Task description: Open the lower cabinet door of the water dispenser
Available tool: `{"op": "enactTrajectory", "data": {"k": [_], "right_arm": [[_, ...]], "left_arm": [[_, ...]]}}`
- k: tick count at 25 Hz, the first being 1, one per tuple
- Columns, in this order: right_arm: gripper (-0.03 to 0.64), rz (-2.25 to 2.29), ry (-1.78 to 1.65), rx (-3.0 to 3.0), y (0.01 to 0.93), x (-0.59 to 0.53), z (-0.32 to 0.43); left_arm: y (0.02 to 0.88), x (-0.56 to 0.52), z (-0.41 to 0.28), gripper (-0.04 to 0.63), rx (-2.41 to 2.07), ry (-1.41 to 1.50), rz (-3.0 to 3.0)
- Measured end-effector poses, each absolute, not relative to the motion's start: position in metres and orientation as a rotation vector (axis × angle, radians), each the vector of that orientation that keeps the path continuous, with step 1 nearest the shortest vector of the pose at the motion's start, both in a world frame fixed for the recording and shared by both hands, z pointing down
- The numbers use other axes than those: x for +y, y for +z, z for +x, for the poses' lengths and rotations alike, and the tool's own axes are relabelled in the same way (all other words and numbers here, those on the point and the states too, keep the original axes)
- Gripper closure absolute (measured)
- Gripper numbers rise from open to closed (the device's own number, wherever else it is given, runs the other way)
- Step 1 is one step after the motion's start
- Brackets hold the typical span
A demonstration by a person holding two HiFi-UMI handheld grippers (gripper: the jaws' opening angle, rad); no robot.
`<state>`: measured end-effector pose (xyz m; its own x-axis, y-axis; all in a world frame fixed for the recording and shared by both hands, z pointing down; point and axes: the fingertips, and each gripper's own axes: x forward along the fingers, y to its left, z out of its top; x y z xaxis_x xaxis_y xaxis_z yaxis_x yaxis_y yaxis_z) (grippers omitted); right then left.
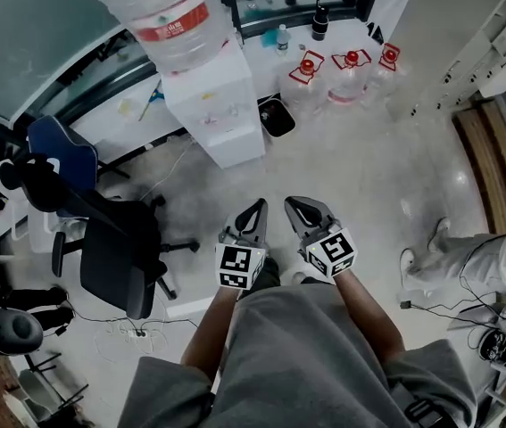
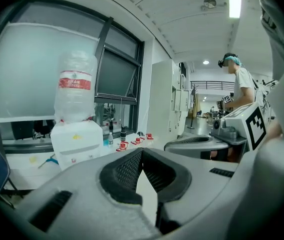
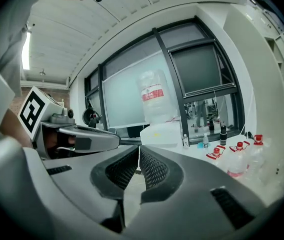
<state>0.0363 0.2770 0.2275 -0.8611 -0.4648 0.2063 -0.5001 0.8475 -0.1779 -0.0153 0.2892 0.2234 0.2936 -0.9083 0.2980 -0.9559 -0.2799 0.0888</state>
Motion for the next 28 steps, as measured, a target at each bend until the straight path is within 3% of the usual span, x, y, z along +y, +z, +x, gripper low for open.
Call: {"op": "enactTrajectory", "data": {"k": [12,28], "right_arm": [[0.603,0.876,0.35,-2.775,0.249,0.232,-0.016],[0.603,0.865,0.451,-2.709,0.299,0.115,-0.018]], "left_arm": [[0.245,0.238,-0.077,0.586,-1.564,0.275,2.351],[0.29,0.118,-0.083,0.586,-1.53,0.327,2.242]]}}
